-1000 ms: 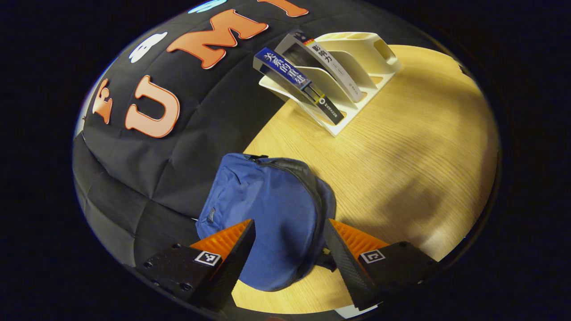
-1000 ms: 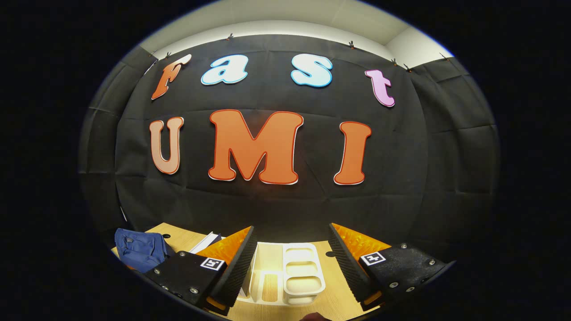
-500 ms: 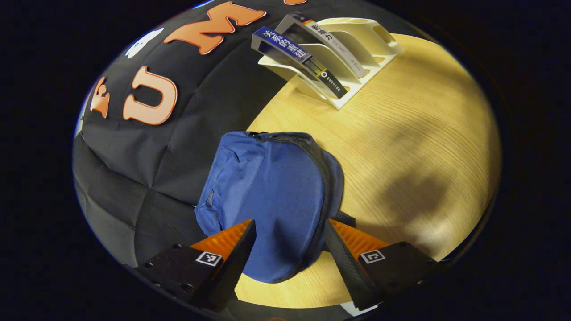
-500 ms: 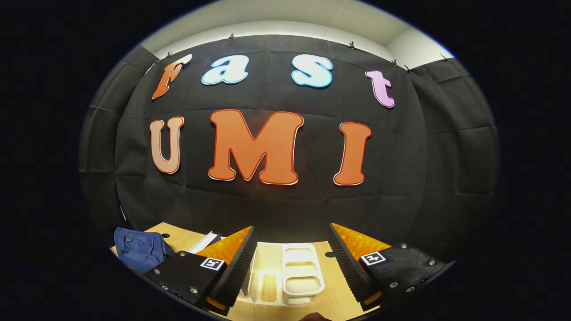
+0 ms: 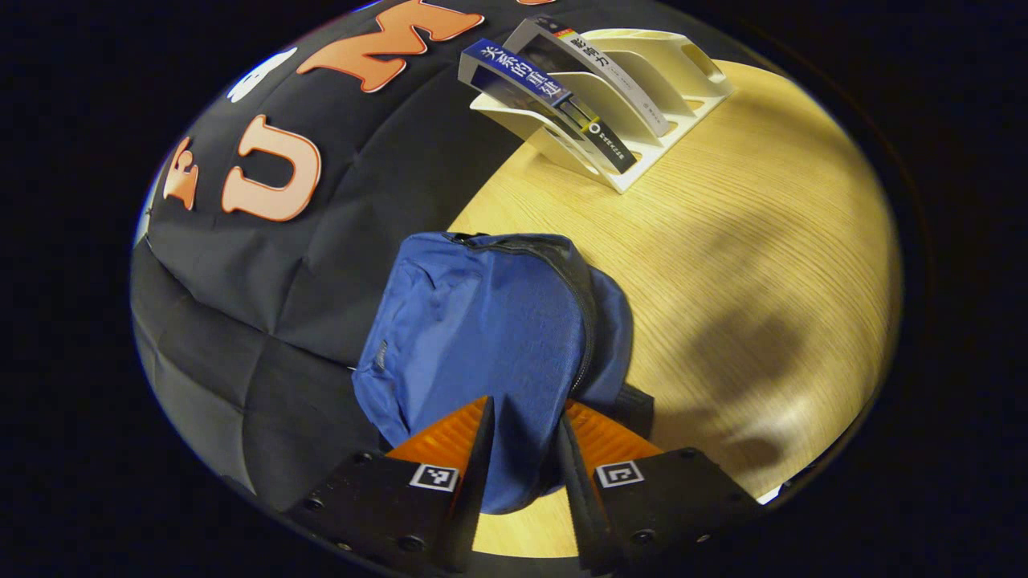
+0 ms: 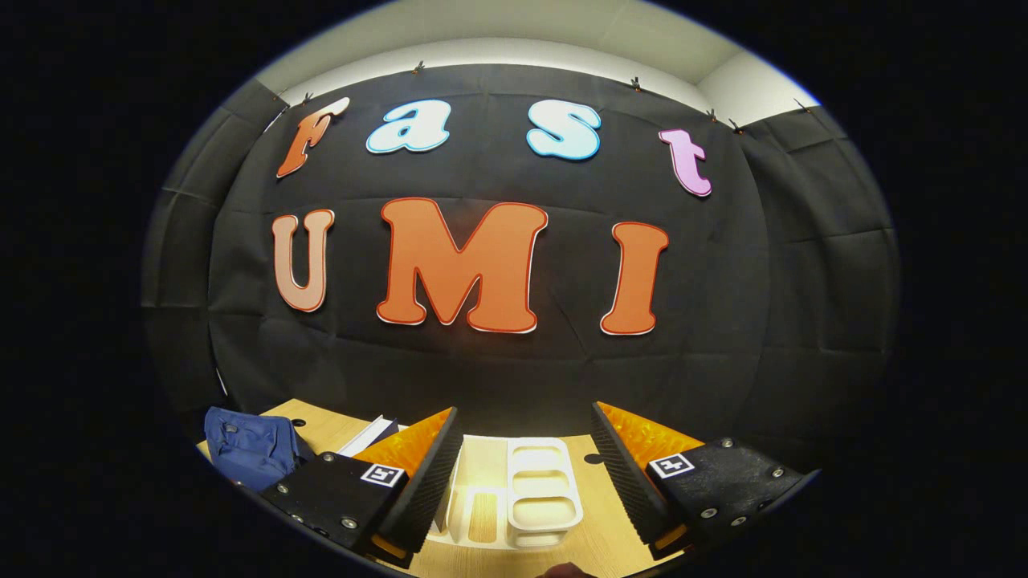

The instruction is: Open the schoolbag, grab two books from the bookshelf and put them into the schoolbag.

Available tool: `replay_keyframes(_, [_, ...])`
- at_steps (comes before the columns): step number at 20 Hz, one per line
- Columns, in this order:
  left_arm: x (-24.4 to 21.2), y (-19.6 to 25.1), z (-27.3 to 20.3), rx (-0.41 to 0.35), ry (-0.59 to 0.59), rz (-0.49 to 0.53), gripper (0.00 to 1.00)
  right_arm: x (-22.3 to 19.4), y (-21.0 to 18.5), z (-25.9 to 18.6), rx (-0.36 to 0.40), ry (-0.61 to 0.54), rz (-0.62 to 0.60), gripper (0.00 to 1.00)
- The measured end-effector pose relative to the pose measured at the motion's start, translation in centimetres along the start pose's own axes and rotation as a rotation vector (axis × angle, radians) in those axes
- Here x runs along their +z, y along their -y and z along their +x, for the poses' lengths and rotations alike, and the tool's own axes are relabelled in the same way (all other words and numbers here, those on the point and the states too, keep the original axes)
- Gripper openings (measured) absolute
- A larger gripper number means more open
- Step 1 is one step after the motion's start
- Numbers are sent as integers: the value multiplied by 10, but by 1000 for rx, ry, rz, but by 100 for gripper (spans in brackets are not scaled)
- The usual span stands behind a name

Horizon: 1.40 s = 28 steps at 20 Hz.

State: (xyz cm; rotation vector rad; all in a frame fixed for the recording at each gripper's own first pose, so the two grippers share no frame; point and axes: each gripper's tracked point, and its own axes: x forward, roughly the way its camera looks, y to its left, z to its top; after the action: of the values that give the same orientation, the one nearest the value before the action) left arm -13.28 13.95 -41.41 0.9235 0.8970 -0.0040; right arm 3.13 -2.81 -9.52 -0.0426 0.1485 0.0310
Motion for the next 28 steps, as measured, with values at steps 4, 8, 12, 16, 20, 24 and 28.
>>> replay_keyframes(4, [-3,-3,10,5,-49,6,48,0,-1,-1,4,-1,-1,94])
replay_keyframes(8, [7,-18,5,23,-34,20,7,-1,2,-1,2,-2,-9,94])
replay_keyframes(12, [24,-54,-1,34,-16,-47,6,-1,3,2,5,-4,0,94])
replay_keyframes(16, [44,-95,-11,44,17,-65,6,-2,-4,7,30,-10,6,94])
replay_keyframes(20, [58,-127,-14,42,26,-67,4,0,-15,13,71,-12,14,95])
replay_keyframes(24, [67,-146,-17,-21,15,-116,4,2,-29,21,129,-23,21,94])
replay_keyframes(28, [81,-184,-19,-32,16,-167,4,0,-53,29,208,-58,19,95])
